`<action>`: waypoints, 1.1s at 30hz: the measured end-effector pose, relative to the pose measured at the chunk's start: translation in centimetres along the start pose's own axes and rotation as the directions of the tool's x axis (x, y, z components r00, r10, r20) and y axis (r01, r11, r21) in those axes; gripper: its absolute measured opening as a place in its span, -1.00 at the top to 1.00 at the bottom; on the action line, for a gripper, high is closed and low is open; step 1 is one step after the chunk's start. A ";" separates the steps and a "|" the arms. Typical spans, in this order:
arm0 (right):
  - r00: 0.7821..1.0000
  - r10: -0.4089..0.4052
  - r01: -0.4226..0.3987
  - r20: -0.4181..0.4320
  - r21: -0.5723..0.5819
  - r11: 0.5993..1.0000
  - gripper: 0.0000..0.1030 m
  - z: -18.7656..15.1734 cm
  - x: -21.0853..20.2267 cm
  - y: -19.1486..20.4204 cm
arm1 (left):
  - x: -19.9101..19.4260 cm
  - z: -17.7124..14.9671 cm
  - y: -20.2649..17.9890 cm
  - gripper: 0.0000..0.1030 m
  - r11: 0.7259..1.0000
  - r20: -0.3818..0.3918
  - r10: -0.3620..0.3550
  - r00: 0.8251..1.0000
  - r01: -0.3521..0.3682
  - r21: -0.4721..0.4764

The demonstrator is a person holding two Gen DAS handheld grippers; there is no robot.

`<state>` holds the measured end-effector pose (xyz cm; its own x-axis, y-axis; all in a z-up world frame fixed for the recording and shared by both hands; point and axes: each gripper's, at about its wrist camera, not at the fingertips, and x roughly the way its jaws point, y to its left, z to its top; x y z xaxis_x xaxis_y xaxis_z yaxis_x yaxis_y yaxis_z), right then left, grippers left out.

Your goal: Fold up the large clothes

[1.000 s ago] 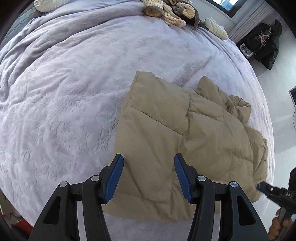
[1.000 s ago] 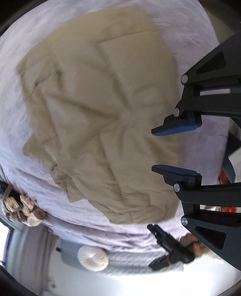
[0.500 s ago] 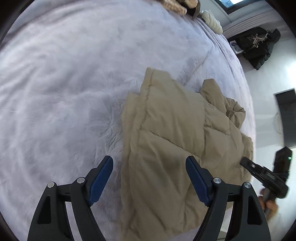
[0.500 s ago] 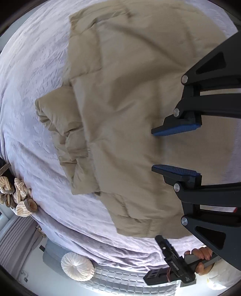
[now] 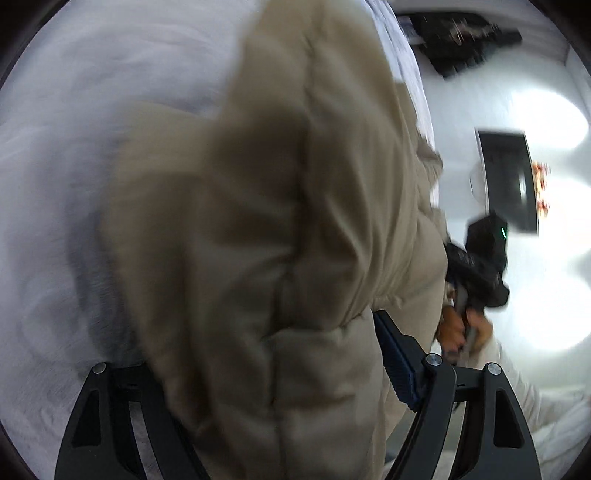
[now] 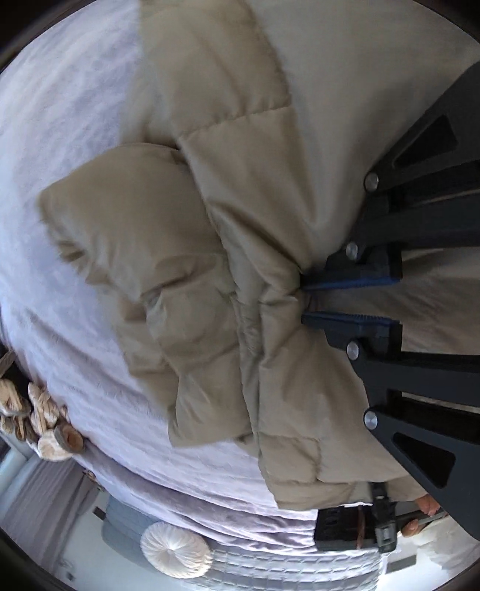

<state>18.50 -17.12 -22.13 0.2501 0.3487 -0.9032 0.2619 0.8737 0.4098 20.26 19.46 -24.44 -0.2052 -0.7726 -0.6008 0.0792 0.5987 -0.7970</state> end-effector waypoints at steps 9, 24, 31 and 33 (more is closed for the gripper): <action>1.000 0.018 -0.017 -0.022 0.060 0.998 0.97 0.3 1.8 -1.3 | 1.1 0.2 -6.1 0.43 0.983 -0.110 -0.165 0.980 0.173 0.066; 0.986 0.159 -0.165 0.060 0.114 0.980 0.97 -2.8 -6.5 -4.4 | 3.1 -1.1 -18.4 0.43 0.968 -0.009 -0.248 0.969 0.248 0.039; 0.976 0.218 -0.212 -0.020 0.175 0.962 0.97 -12.6 -7.6 -7.5 | 3.6 -1.9 -21.2 0.43 0.988 0.019 -0.155 0.988 0.155 0.009; 0.972 0.235 -0.226 -0.022 0.204 0.953 0.98 -13.4 -5.6 -8.4 | 4.4 -2.0 -23.3 0.43 0.995 0.020 -0.095 0.995 0.094 0.017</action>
<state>2.38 -21.85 -22.23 0.2845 0.5513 -0.7843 0.3832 0.6845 0.6202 15.59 2.55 -8.38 -0.1923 -0.8300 -0.5236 0.0763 0.5193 -0.8512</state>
